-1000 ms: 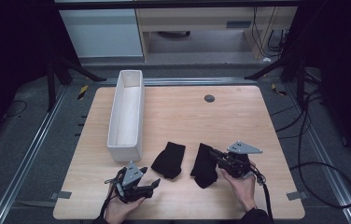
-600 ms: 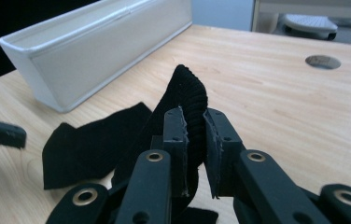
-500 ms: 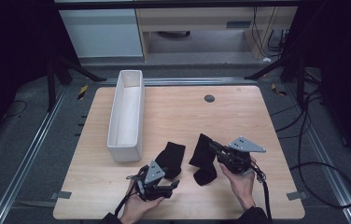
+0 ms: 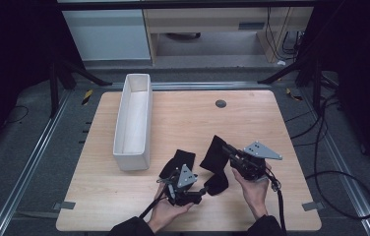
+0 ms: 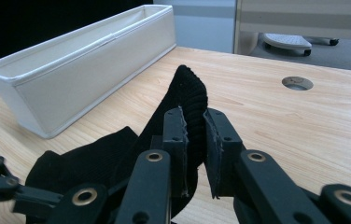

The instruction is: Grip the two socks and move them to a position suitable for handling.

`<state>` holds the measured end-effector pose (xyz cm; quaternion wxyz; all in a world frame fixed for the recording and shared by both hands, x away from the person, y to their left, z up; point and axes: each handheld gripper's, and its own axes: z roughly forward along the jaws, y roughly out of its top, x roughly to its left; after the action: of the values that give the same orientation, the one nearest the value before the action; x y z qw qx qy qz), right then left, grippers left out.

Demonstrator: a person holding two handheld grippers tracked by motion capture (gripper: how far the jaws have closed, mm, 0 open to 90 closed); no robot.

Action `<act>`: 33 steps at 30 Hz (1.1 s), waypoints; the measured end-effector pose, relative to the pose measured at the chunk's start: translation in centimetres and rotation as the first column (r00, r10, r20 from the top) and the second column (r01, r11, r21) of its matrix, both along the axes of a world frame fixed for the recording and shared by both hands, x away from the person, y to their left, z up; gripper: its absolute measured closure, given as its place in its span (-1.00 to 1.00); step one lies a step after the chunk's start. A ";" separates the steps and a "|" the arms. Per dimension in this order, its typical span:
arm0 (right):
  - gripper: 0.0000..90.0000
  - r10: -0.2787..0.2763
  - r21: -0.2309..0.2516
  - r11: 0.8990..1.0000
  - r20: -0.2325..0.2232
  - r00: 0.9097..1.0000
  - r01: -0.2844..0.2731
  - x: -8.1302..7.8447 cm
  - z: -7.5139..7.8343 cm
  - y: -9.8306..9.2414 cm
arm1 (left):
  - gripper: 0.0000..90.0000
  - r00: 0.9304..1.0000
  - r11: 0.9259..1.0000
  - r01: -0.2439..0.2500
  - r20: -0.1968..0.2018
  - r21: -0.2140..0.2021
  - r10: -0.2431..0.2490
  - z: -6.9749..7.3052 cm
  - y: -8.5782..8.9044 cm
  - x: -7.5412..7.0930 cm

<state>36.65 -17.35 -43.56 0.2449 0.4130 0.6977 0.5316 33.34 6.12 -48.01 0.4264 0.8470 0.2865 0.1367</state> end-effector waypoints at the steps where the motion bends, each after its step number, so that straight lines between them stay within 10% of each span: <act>1: 0.77 0.001 0.001 1.000 0.002 1.000 -0.001 0.0 0.0 0.0 | -0.05 1.000 1.000 -0.001 -0.005 0.008 0.001 -0.2 -0.3 0.2; 15: 0.77 -0.023 0.005 1.000 0.011 1.000 0.023 0.3 0.2 0.2 | 0.21 1.000 0.998 0.004 -0.013 0.058 -0.004 -1.9 -2.3 1.7; 25: 0.77 -0.046 0.021 0.999 0.015 0.999 0.045 0.7 0.5 0.6 | 0.88 0.999 0.997 0.013 -0.051 0.077 -0.009 -2.3 -2.5 2.2; 33: 0.76 -0.068 0.029 0.997 0.032 0.997 0.067 0.5 0.8 0.4 | 0.97 0.992 0.996 0.085 -0.089 0.001 -0.084 -1.9 -2.7 1.6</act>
<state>37.13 -16.98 -42.74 0.2684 0.4310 0.6717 0.5395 34.97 3.41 -49.90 0.4166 0.8647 0.2688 0.0812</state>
